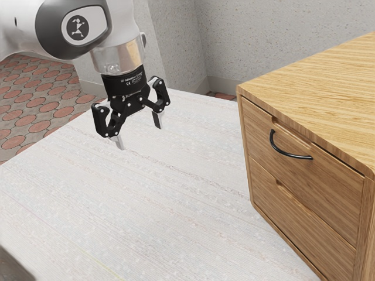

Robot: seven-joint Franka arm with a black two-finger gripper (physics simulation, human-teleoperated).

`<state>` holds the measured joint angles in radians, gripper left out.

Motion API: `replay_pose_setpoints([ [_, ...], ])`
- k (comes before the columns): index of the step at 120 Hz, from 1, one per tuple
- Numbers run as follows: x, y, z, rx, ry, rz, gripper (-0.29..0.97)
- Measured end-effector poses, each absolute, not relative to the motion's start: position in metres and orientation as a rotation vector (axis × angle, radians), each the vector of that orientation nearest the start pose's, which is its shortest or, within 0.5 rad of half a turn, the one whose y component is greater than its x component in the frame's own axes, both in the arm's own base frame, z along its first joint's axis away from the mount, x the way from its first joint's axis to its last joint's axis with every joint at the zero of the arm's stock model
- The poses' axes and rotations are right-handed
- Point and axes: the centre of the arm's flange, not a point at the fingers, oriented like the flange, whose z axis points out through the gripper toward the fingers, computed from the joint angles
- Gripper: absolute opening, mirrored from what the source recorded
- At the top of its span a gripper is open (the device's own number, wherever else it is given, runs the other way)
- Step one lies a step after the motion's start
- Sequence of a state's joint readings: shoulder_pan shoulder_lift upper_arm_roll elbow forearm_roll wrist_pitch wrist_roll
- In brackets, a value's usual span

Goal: Pull the drawer handle with one arm to open the drawer

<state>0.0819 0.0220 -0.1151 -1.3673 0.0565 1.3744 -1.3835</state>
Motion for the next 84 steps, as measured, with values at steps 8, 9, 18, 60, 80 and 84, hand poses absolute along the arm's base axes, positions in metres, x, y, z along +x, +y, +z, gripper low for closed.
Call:
replay_pose_setpoints([
  [8,0.538,-0.01,0.69,-2.403,-1.945,-0.037,0.68],
  [9,0.538,-0.01,0.69,-2.404,-1.945,-0.037,0.68],
  [18,0.538,-0.01,0.69,-2.404,-1.945,-0.037,0.68],
  [60,0.474,-0.003,0.796,-2.505,-2.098,-0.182,0.68],
  [80,0.451,-0.025,0.809,-2.572,-2.085,-0.143,0.68],
  [84,0.45,-0.026,0.808,-2.575,-2.083,-0.13,0.68],
])
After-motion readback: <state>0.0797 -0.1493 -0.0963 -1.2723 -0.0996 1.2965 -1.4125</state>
